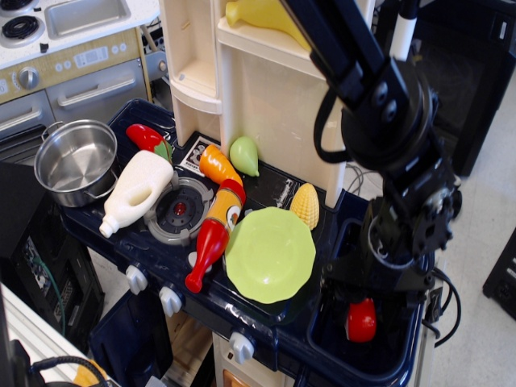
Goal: Put sushi in pot or pan
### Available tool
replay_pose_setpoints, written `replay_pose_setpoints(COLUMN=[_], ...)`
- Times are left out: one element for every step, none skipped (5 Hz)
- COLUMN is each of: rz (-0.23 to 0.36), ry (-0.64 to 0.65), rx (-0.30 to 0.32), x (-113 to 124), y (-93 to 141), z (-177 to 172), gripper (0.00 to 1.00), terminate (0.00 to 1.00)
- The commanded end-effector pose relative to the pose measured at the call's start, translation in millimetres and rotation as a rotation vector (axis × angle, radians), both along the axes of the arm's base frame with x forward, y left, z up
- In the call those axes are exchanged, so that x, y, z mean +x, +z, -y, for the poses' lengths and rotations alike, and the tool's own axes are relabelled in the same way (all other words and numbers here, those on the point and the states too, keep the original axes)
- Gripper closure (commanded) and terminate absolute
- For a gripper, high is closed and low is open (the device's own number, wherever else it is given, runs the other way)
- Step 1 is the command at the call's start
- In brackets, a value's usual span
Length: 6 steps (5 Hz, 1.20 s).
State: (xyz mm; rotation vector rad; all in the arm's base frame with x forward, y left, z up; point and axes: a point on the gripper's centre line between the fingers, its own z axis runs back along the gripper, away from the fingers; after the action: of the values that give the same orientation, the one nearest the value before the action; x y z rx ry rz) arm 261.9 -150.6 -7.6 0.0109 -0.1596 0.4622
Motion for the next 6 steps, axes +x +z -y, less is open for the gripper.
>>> replay_pose_setpoints(rz=[-0.035, -0.059, -0.145, -0.146, -0.099, -0.072], ry=[0.093, 0.181, 0.207, 0.314, 0.385, 0.402], rx=[-0.006, 0.013, 0.096, 0.148, 0.276, 0.208], x=[1.0, -9.7, -20.9, -37.7, -48.2, -46.9], y=[35.4, 73.0, 121.6, 153.5, 150.0, 144.4], z=[4.9, 9.2, -6.4, -50.5, -94.8, -145.2], gripper=[1.0, 1.0, 1.0, 1.0, 1.0, 1.0], terminate=[0.0, 0.0, 0.0, 0.0, 0.0, 0.0])
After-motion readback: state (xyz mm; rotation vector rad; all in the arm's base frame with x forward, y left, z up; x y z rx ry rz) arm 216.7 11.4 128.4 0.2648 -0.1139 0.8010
